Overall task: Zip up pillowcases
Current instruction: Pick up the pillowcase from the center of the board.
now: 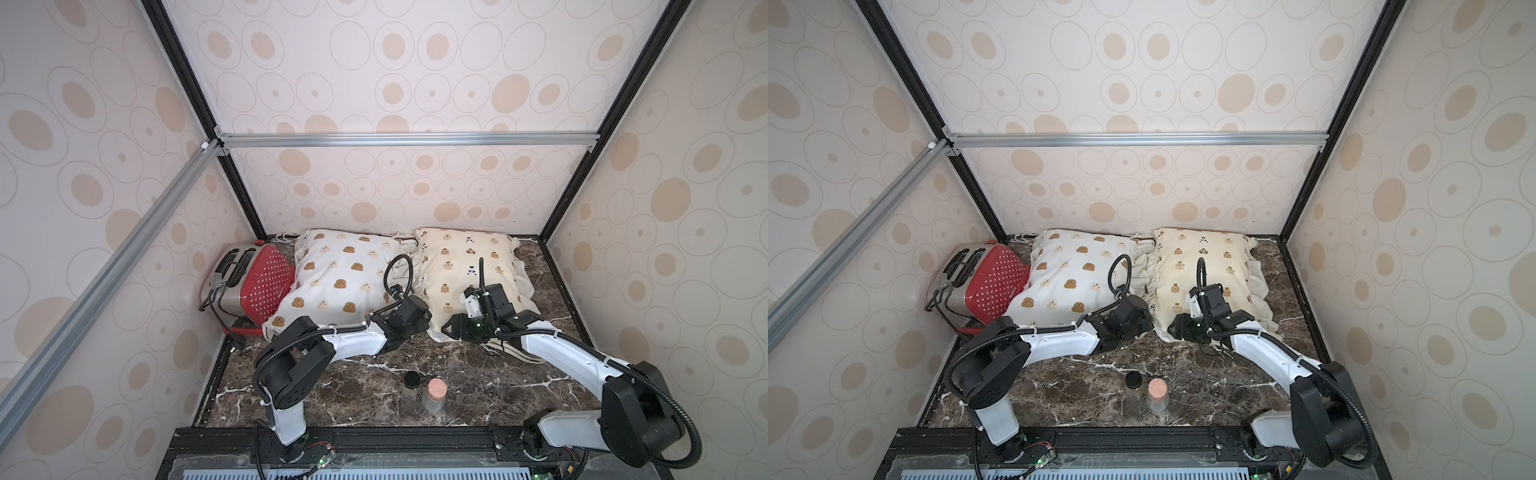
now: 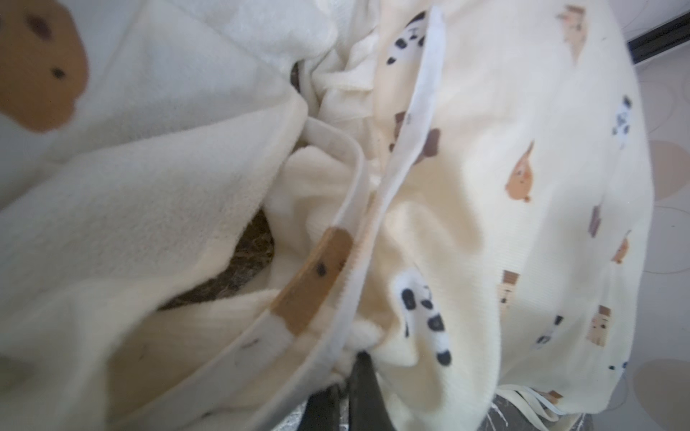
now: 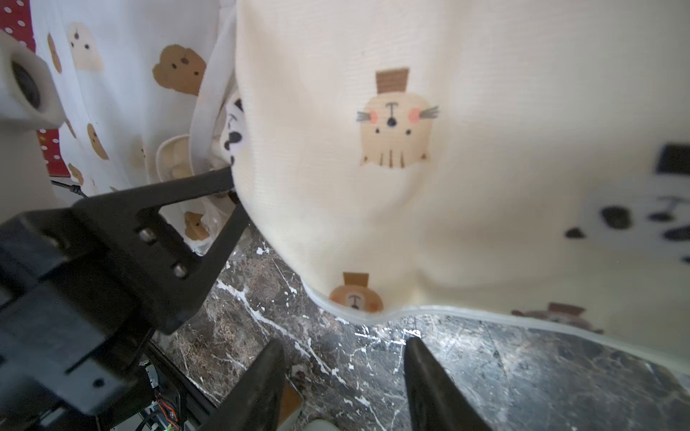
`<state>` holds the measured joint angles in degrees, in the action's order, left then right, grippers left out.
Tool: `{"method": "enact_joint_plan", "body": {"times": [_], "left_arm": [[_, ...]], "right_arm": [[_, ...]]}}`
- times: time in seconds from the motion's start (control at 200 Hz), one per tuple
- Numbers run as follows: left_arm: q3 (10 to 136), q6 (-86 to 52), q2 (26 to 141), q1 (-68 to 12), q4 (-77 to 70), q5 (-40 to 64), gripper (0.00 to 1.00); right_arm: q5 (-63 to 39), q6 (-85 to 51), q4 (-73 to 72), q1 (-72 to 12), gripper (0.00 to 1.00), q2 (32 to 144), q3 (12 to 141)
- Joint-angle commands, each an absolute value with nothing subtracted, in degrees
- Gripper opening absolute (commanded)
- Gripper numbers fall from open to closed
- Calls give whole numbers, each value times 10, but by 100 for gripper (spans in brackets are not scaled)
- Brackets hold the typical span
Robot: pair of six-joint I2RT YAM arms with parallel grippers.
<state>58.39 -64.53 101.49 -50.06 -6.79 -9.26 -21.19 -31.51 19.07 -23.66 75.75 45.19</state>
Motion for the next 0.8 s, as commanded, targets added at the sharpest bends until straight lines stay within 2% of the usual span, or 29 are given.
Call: {"method": "enact_joint_plan", "body": {"times": [0.0,0.466,0.571,0.796], "left_arm": [[587,-627,984,-504,-47,-99,0],[569,-598,922,-510,-19,-56,0],[561,-605,907,-512,-26,-49,0],[546,-621,886,-513,-31,-44,0]], "right_arm": [[-221,-321,207,-237,54,758,468],[-100,-355,313,-330,53,736,547],[-120,-382,283,-350,50,741,546],[-94,-426,243,-387,43,776,544]]}}
